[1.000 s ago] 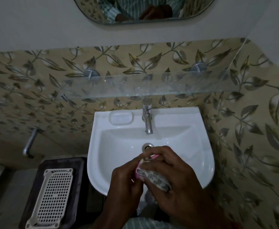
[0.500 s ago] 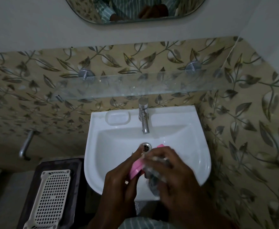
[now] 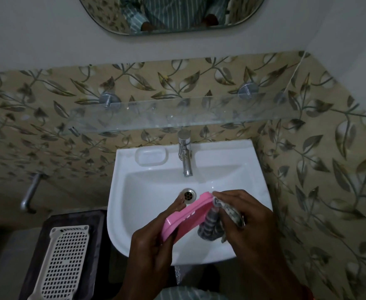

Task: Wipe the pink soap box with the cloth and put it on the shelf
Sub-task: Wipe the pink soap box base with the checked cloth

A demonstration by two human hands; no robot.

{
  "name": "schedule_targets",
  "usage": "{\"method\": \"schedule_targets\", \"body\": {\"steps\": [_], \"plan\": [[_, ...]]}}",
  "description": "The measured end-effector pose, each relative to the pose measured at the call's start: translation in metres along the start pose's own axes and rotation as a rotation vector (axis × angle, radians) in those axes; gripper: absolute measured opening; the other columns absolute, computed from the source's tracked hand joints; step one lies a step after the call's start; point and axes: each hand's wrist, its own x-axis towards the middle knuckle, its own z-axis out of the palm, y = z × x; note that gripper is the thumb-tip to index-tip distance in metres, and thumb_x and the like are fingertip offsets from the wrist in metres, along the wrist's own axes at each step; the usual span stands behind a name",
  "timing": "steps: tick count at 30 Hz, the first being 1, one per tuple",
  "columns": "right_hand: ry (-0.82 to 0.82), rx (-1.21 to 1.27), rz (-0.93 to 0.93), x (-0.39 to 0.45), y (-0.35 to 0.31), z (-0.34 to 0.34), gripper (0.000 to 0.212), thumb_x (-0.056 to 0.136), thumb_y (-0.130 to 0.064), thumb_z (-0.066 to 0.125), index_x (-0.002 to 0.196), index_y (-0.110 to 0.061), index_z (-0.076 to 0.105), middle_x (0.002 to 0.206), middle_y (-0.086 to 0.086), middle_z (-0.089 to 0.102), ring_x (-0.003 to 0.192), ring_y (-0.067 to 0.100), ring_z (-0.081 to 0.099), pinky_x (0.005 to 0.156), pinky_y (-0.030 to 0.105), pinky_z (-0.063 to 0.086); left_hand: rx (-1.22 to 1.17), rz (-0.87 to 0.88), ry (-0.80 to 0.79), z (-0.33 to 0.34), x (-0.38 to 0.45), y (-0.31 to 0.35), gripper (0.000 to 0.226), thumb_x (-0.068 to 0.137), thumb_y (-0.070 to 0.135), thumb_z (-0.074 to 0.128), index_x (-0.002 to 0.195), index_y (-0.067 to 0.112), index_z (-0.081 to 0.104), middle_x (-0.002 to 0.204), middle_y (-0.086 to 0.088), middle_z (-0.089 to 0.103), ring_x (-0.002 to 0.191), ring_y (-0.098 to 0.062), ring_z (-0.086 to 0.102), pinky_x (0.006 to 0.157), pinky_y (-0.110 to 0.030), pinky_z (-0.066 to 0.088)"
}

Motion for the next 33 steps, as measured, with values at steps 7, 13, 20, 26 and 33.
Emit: {"method": "schedule_targets", "body": {"steps": [7, 13, 20, 26, 33], "plan": [[0.065, 0.143, 0.086, -0.009, 0.011, 0.0, 0.033, 0.079, 0.002, 0.077, 0.107, -0.016, 0.073, 0.101, -0.006, 0.071, 0.086, 0.009, 0.071, 0.074, 0.026, 0.059, -0.034, 0.005, -0.059, 0.001, 0.007, 0.009, 0.044, 0.106, 0.011, 0.055, 0.149, 0.014, 0.057, 0.15, 0.004, 0.063, 0.141, -0.019, 0.057, 0.111, -0.022, 0.047], [0.126, -0.003, -0.184, -0.008, -0.011, -0.001, 0.029, 0.078, -0.009, 0.078, 0.107, -0.004, 0.073, 0.105, 0.005, 0.07, 0.1, 0.01, 0.067, 0.086, 0.019, 0.054, -0.002, -0.02, -0.102, 0.005, 0.007, 0.012, 0.048, 0.1, 0.002, 0.055, 0.147, 0.01, 0.058, 0.15, 0.004, 0.063, 0.141, -0.019, 0.057, 0.113, -0.035, 0.048], [0.23, 0.105, -0.047, -0.014, 0.001, 0.004, 0.027, 0.077, -0.013, 0.078, 0.103, -0.013, 0.075, 0.103, -0.004, 0.072, 0.097, 0.009, 0.069, 0.074, 0.031, 0.061, -0.037, -0.001, -0.013, 0.013, -0.004, 0.01, 0.044, 0.102, 0.008, 0.058, 0.147, 0.011, 0.06, 0.149, 0.0, 0.064, 0.14, -0.022, 0.059, 0.11, -0.041, 0.052], [0.25, 0.233, 0.204, -0.014, 0.007, 0.01, 0.018, 0.073, -0.023, 0.076, 0.09, -0.027, 0.073, 0.086, -0.008, 0.074, 0.078, 0.013, 0.072, 0.065, 0.031, 0.06, 0.053, -0.011, -0.023, 0.014, -0.006, 0.009, 0.046, 0.103, 0.035, 0.058, 0.148, 0.025, 0.059, 0.148, 0.006, 0.065, 0.137, -0.017, 0.061, 0.109, -0.028, 0.051], [0.269, 0.335, 0.043, -0.012, -0.001, 0.007, 0.023, 0.073, 0.004, 0.079, 0.084, -0.014, 0.07, 0.084, -0.004, 0.072, 0.069, 0.01, 0.07, 0.059, 0.019, 0.056, -0.353, -0.355, -0.139, 0.023, 0.006, 0.022, 0.092, 0.074, 0.067, 0.08, 0.151, 0.025, 0.053, 0.155, 0.005, 0.058, 0.149, -0.018, 0.046, 0.114, -0.031, 0.048]]}}
